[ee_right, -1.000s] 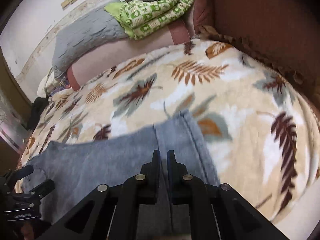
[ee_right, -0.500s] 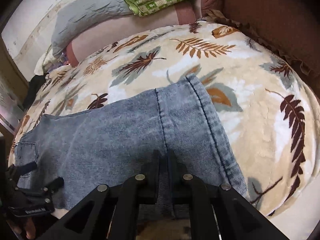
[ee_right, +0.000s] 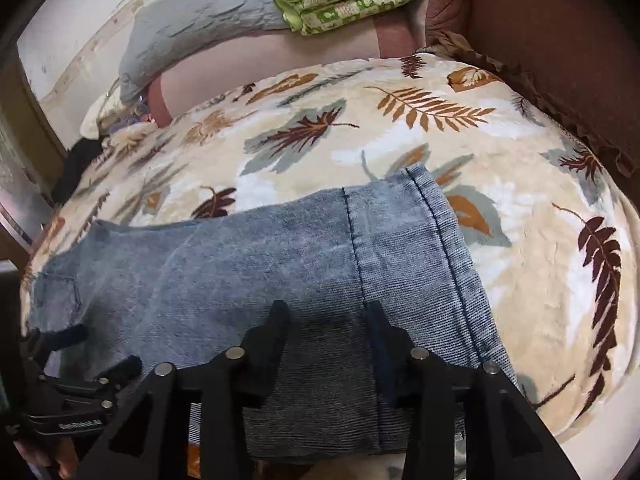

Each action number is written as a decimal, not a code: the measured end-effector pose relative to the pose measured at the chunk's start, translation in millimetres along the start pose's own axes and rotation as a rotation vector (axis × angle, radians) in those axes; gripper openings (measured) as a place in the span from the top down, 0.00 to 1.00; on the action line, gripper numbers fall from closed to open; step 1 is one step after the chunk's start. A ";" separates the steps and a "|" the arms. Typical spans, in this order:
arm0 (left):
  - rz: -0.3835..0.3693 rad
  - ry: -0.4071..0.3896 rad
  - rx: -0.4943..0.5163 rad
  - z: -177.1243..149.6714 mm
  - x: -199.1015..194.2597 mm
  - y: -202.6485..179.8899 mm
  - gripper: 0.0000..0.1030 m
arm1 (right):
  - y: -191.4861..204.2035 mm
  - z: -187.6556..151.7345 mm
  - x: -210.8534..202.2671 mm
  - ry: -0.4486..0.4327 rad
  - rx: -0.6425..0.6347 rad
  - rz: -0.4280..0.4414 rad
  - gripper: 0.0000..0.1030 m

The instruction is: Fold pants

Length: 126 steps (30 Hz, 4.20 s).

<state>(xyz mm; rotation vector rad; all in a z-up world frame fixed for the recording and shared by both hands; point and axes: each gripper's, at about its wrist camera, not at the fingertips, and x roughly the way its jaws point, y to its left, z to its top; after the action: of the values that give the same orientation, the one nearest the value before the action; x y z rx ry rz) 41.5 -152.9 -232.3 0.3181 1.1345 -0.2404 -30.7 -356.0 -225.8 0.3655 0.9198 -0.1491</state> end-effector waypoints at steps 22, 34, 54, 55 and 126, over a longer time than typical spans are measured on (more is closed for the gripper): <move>0.011 -0.094 0.014 7.2 -59.4 -15.5 0.00 | -36.2 -0.3 -46.0 -0.151 0.136 0.014 0.58; 0.011 -0.267 0.051 4.6 -102.5 -13.7 0.00 | -83.1 -12.6 -74.3 -0.194 0.307 0.031 0.51; 0.028 -0.337 0.019 3.3 -112.9 -3.6 0.00 | -22.3 -13.7 -59.4 -0.192 0.022 -0.075 0.51; 0.029 -0.338 0.020 3.5 -112.8 -3.9 0.00 | -19.3 -14.0 -58.7 -0.192 0.008 -0.080 0.51; 0.436 -0.038 -0.491 -89.3 -14.2 315.1 0.00 | 201.0 -78.0 22.9 0.092 -0.573 0.182 0.45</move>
<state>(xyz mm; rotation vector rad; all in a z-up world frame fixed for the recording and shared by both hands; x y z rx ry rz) 69.4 173.3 -214.0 0.1161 1.0214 0.4115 -19.0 -139.8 -237.8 -0.0783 0.9715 0.2984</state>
